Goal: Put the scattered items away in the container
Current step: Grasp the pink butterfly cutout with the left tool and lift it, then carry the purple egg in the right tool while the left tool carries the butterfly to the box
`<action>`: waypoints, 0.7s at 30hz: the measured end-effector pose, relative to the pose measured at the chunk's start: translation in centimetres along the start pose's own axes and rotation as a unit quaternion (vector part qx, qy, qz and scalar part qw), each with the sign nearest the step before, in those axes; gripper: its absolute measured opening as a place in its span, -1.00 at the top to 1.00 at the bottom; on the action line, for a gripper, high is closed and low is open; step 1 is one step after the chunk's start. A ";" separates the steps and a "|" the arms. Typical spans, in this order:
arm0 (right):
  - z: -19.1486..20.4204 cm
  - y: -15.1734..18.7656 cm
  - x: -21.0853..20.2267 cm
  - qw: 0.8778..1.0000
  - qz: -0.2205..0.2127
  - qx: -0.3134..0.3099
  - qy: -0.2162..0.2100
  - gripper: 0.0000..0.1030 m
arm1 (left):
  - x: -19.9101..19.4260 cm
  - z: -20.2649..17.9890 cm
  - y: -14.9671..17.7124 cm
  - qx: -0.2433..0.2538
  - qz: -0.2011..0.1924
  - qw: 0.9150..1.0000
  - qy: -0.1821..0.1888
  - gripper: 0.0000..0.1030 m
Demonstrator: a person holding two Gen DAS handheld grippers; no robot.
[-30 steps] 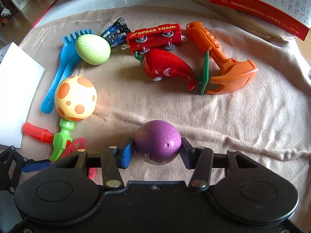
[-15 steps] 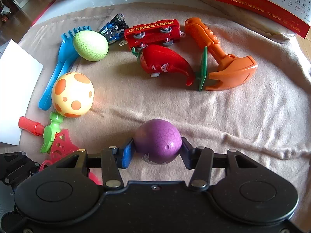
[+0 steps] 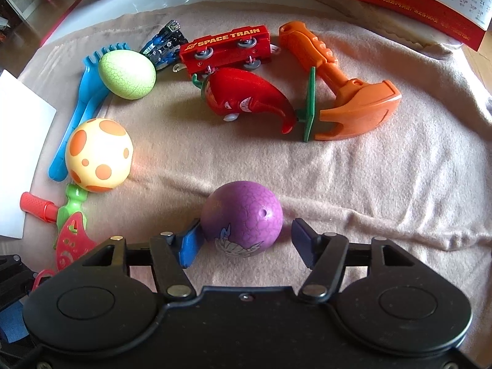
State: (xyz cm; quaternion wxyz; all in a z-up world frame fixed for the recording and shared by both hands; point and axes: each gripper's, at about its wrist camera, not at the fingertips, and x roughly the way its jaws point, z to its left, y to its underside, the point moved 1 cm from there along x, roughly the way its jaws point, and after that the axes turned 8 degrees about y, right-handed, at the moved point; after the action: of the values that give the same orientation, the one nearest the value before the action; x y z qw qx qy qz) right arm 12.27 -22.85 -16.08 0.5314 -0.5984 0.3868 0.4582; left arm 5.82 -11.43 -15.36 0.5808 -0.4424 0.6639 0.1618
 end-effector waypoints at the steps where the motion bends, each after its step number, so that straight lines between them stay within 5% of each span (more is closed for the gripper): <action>1: 0.0 0.0 0.0 1.000 -0.001 -0.001 -0.002 -0.21 | 0.0 0.0 0.0 0.000 0.000 1.000 0.000 -0.05; 4: 0.1 -0.1 -0.1 1.000 -0.012 0.000 -0.012 0.03 | -0.1 0.0 0.1 -0.001 -0.002 1.000 0.001 -0.05; 21: 0.5 -1.1 -3.8 0.998 -0.056 0.015 -0.016 0.02 | -4.2 -1.0 -0.3 -0.006 -0.056 0.998 0.004 -0.05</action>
State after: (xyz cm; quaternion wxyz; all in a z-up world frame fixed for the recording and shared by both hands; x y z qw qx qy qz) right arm 12.20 -22.26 -12.10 0.5709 -0.6039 0.3511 0.4314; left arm 5.17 -10.64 -11.18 0.5836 -0.4828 0.6396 0.1310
